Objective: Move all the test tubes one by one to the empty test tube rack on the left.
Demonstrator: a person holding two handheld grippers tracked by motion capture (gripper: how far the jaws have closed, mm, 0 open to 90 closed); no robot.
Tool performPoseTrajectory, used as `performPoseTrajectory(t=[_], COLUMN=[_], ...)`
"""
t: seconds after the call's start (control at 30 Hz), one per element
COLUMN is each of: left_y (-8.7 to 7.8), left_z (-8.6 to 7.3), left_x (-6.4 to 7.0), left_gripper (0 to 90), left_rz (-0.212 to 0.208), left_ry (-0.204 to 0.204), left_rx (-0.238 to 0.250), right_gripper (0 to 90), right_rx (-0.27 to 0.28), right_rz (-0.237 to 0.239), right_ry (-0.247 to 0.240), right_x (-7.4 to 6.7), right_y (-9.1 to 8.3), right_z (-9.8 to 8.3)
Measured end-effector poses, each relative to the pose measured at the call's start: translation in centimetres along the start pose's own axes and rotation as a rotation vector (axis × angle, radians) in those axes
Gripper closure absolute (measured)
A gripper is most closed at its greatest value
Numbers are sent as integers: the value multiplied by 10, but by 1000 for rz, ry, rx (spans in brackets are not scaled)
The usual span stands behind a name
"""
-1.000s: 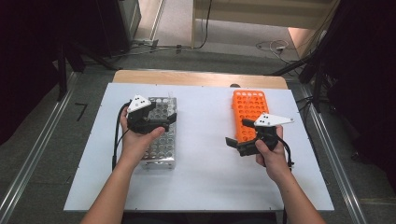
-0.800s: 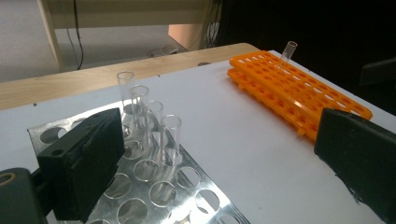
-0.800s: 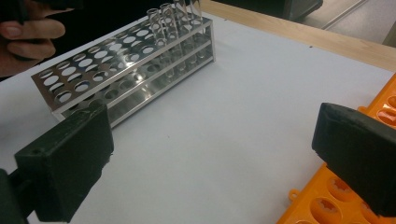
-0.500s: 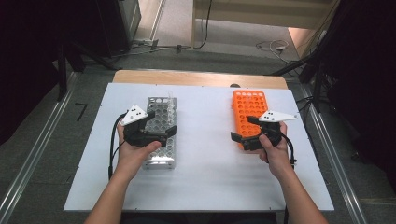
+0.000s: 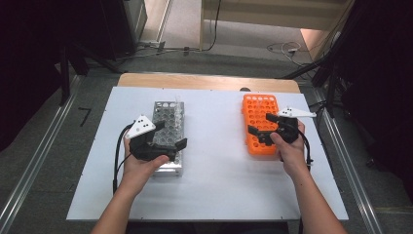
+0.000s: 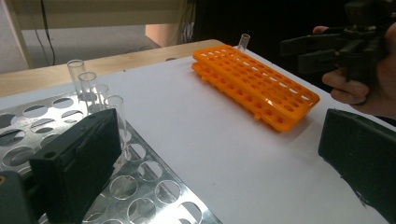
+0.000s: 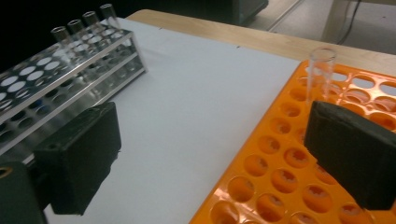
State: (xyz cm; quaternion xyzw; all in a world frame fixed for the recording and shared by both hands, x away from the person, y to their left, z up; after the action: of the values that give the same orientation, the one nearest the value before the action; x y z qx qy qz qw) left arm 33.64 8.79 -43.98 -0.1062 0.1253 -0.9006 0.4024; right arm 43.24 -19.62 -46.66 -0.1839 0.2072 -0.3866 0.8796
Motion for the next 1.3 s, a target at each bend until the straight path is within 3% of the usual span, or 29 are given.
performPoseTrajectory(t=[0.23,0.57,0.73,0.9,1.3], left_y=[-2,1,1,1,1], left_z=[1,0,-2,-2,-2], left_x=[4,7,6,7,6], left_gripper=[0,0,0,0,0], left_rz=[-14,-22,-19,-21,-19], left_ry=[2,10,5,5,3], left_rx=[2,-5,-10,-11,-11], right_gripper=[237,468,508,538,694], right_rx=[-16,-81,-120,-154,-169], right_rz=[-140,-253,-254,-292,-358], right_ry=[61,87,85,114,100], right_x=[27,56,60,70,78], right_y=[15,40,53,64,72], right_z=[6,9,10,6,8])
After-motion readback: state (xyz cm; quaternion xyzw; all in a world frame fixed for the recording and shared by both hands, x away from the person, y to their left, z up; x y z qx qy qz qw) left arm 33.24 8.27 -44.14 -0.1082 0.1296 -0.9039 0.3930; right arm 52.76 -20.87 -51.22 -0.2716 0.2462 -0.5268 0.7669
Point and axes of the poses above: each handheld gripper's, and its own axes: y roughly forward along the jaws, z roughly out of its top, x roughly to its right, the point moved 9 cm from there along y, roughly forward along the jaws, and after that the axes turned 6 degrees about y, right-handed, at the moved point
